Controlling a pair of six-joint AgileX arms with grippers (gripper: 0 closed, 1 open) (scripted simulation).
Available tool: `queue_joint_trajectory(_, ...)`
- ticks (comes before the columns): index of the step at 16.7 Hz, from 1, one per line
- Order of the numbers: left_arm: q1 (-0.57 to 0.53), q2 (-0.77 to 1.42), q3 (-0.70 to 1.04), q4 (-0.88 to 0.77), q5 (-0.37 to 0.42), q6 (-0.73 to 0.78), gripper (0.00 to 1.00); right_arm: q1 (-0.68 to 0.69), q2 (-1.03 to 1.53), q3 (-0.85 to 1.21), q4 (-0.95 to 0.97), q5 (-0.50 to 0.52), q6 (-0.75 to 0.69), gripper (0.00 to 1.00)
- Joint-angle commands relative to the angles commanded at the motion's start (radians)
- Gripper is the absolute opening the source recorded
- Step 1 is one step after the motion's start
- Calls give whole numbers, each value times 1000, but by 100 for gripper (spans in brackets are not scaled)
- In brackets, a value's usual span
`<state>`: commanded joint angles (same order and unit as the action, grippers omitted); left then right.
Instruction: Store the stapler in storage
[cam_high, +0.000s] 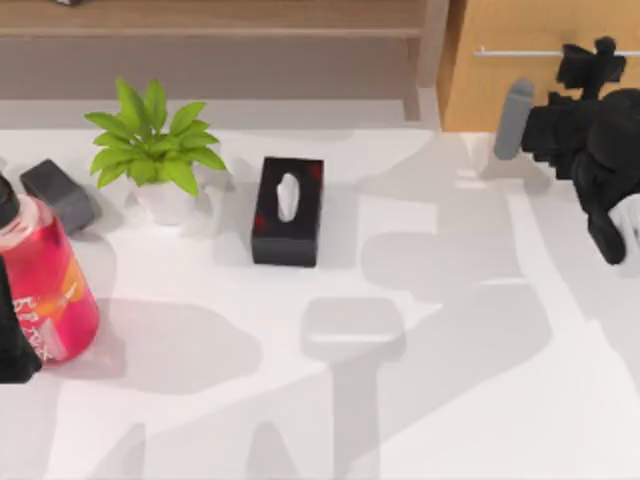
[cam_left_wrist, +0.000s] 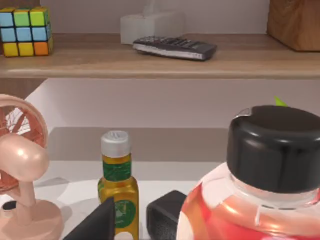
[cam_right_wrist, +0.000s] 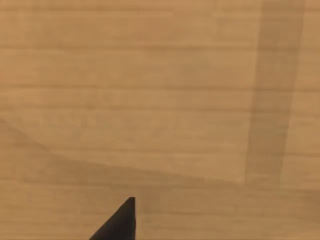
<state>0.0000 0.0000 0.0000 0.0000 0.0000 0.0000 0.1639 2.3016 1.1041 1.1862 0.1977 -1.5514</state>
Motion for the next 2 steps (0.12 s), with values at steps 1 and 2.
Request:
queue_joint_trajectory(1, 0, 0, 0, 0, 0, 0, 100, 0, 0, 0, 0, 0, 0, 100)
queue_joint_trajectory(2, 0, 0, 0, 0, 0, 0, 100, 0, 0, 0, 0, 0, 0, 100)
